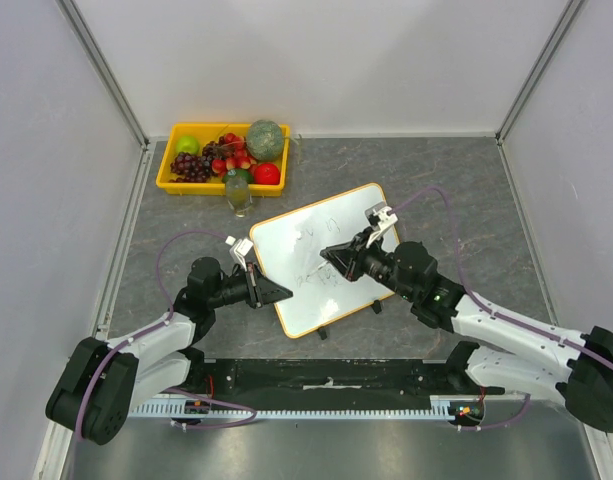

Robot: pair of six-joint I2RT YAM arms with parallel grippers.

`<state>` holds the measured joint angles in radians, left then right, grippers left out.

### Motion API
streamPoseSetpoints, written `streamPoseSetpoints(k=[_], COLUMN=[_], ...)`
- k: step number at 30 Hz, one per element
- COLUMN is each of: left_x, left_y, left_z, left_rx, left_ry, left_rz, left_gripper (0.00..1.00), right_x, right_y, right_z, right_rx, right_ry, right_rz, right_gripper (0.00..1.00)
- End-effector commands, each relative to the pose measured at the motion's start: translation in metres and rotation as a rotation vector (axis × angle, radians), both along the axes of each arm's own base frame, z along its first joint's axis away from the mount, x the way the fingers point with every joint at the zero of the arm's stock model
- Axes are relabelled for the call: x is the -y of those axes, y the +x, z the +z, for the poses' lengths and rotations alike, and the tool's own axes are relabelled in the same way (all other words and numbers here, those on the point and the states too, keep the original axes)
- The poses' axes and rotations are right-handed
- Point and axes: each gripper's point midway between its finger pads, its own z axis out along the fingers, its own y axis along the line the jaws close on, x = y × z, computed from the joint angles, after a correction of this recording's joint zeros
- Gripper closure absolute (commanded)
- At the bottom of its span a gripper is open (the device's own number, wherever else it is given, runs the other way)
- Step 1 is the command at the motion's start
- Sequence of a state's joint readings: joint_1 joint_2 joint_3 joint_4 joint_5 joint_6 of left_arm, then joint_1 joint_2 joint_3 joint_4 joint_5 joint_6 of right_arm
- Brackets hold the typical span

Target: Write a sentence on the whiteboard

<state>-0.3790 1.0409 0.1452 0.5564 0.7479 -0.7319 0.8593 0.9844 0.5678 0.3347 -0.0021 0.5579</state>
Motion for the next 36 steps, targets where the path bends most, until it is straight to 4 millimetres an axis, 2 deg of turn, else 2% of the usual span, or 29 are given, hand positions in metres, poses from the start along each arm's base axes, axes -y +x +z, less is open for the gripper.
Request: streamPoseSetpoints(k=[1,6,12,24,29,36], left_x=[-0.018,-0.018,-0.018,-0.018,-0.017,-0.017], left_y=[0.002,0.002,0.001,-0.001,0.000,0.000], left_z=[-0.042,-0.042,-0.042,-0.041,-0.040,-0.039], left_rx=[-0.064,-0.062,-0.063,-0.058,-0.055,-0.051], left_ry=[0.144,0.143,0.142,0.136,0.136,0.135], left_rz=[0.076,0.076,0.075,0.068,0.068,0.068], left_gripper=[0.98,0.98,0.98,0.98,0.98,0.98], right_x=[-0.015,-0.029,-0.035,-0.038,-0.041,-0.037], right_y=[0.008,0.007,0.012,0.026,0.025,0.022], right_z=[0.036,0.038,0.039,0.017,0.006,-0.023], right_rx=[0.062,0.069,0.070,0.046,0.031,-0.004], right_ry=[0.094,0.105,0.104,0.089,0.055,-0.025], right_rz=[-0.050,-0.056,-0.089,-0.150,-0.137,-0.133], right_gripper=[1.00,1.00,1.00,1.00,1.00,1.00])
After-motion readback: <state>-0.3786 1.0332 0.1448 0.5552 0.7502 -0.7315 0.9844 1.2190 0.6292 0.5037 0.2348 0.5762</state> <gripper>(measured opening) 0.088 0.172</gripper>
